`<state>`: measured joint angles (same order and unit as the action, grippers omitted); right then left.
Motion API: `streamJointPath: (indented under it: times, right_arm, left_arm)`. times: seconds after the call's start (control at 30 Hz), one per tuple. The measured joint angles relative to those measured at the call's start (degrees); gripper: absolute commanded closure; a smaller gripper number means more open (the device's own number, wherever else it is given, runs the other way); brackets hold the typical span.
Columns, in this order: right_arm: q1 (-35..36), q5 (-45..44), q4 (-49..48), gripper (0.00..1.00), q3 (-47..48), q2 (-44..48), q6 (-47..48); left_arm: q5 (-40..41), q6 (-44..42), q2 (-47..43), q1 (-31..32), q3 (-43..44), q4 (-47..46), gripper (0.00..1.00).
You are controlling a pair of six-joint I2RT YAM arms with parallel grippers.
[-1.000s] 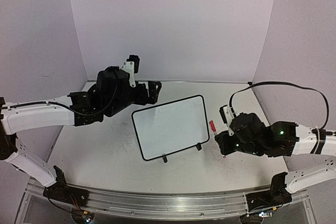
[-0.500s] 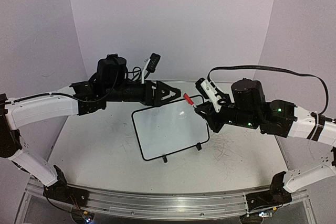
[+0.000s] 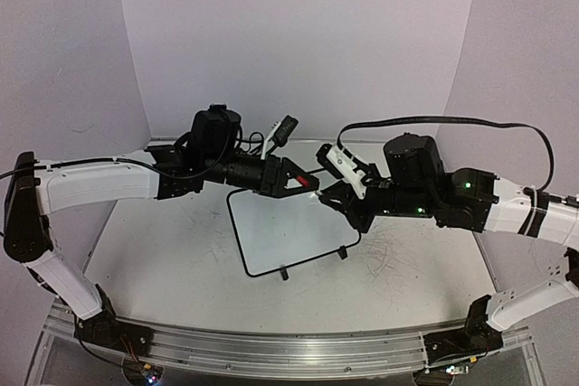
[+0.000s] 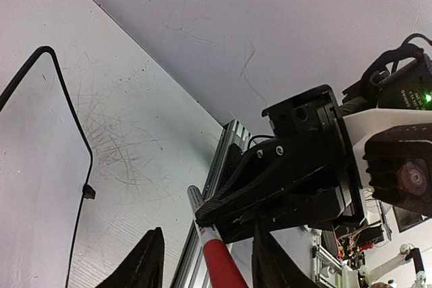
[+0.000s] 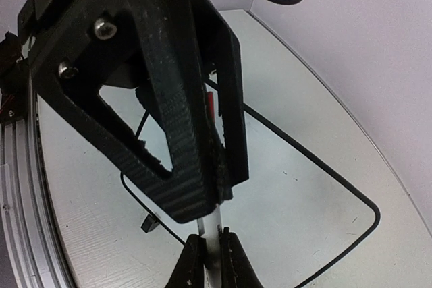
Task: Write a sentence on the whiteboard
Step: Pass from the right arm to the left
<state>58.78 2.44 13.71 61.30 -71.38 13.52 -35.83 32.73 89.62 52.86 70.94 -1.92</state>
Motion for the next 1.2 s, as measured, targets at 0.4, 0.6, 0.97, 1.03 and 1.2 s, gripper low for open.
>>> streamJointPath:
  times: [0.4,0.6,0.97,1.03,1.2]
  right_arm:
    - [-0.02,-1.49,-0.25,0.96,0.14,-1.69,0.38]
    - [-1.02,-3.34,-0.64,0.02,0.13,-1.88,-1.94]
    - [-9.04,-9.13,-10.68,0.02,-9.69,6.77,-24.01]
    - [-13.06,-4.50,-12.75,0.04,-10.33,7.94,-29.17]
    - [-21.87,14.12,-23.74,0.07,-10.94,5.68,-42.53]
  left_arm:
    - [1.18,-0.91,0.76,-0.20,0.95,2.59,1.00]
    - [2.81,-1.69,1.22,-0.15,2.06,3.42,1.00]
    - [10.83,-1.90,-1.10,-2.60,2.05,0.57,1.00]
    - [11.11,-0.97,-2.09,-3.93,2.05,-1.47,1.00]
    - [11.41,1.84,-3.32,-5.29,1.95,-7.05,1.00]
